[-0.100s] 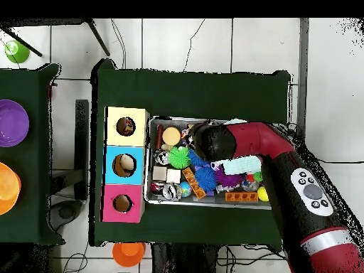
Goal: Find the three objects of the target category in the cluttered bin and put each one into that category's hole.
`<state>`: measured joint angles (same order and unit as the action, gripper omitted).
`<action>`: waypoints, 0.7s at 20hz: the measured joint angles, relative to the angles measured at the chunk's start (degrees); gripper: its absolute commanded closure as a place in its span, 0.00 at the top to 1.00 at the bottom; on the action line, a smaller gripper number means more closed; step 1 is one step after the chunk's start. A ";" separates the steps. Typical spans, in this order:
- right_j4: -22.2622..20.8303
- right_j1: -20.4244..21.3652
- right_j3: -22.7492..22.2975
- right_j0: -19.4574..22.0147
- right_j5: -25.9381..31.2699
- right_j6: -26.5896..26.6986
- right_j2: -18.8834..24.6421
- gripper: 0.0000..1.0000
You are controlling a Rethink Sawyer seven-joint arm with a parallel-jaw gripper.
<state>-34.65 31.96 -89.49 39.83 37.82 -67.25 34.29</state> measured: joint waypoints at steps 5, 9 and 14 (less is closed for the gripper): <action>-1.39 -0.73 0.10 0.00 -0.01 0.00 0.00 1.00; -2.29 -1.32 0.22 -0.01 -0.02 0.00 0.01 1.00; -3.45 -1.93 0.24 -0.01 -0.92 0.00 0.01 1.00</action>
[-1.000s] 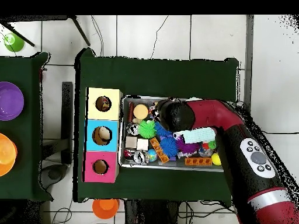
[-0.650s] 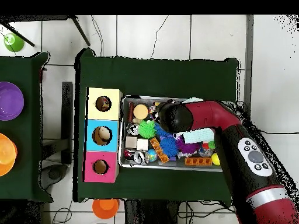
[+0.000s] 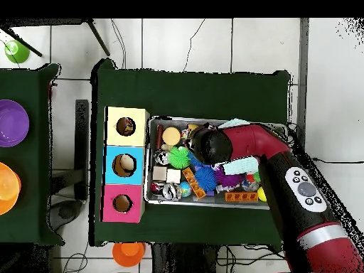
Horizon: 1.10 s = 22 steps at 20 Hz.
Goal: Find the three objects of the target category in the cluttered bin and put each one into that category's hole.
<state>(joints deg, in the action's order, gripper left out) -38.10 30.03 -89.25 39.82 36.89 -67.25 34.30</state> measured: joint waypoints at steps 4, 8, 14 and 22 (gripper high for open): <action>-0.33 -0.04 0.00 0.01 -1.16 0.00 0.00 1.00; -0.35 -0.04 0.00 0.00 -2.64 0.00 0.00 1.00; -0.51 -0.23 0.02 0.00 -3.94 0.00 0.00 1.00; -0.54 -2.98 1.52 -0.97 -4.11 0.00 -0.03 1.00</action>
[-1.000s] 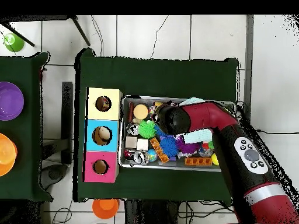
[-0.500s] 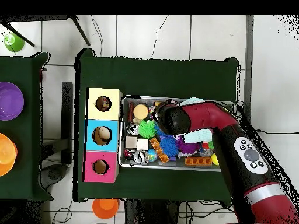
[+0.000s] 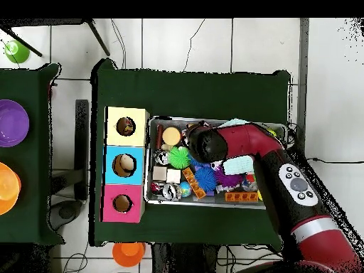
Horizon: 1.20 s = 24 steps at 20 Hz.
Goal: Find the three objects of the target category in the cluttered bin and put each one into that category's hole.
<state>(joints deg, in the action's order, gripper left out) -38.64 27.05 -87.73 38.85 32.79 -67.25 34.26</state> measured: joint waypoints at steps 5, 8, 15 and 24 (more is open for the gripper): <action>0.01 -1.50 1.18 -1.34 0.00 0.00 -0.22 1.00; 0.00 -1.98 1.60 -2.31 0.00 0.00 -0.55 1.00; -2.12 -2.08 2.40 -4.49 -0.01 0.00 -1.85 1.00; -4.96 -2.09 4.25 -5.90 -0.01 0.00 -3.87 1.00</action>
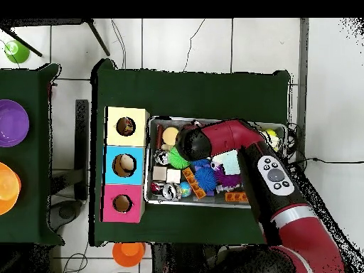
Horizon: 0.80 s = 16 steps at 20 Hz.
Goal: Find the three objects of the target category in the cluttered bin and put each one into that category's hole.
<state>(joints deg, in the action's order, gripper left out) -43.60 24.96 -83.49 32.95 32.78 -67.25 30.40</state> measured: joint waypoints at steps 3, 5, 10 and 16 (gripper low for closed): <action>-0.56 0.00 0.56 -0.02 0.00 0.00 -0.26 1.00; -0.81 0.00 0.68 -0.03 0.00 0.00 -0.47 1.00; -0.99 -0.04 0.71 -0.05 0.00 0.00 -1.03 1.00; -1.04 -0.08 0.90 -0.78 0.43 0.00 -2.25 1.00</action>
<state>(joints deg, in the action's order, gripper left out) -44.64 24.89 -82.58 32.17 33.20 -67.25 28.14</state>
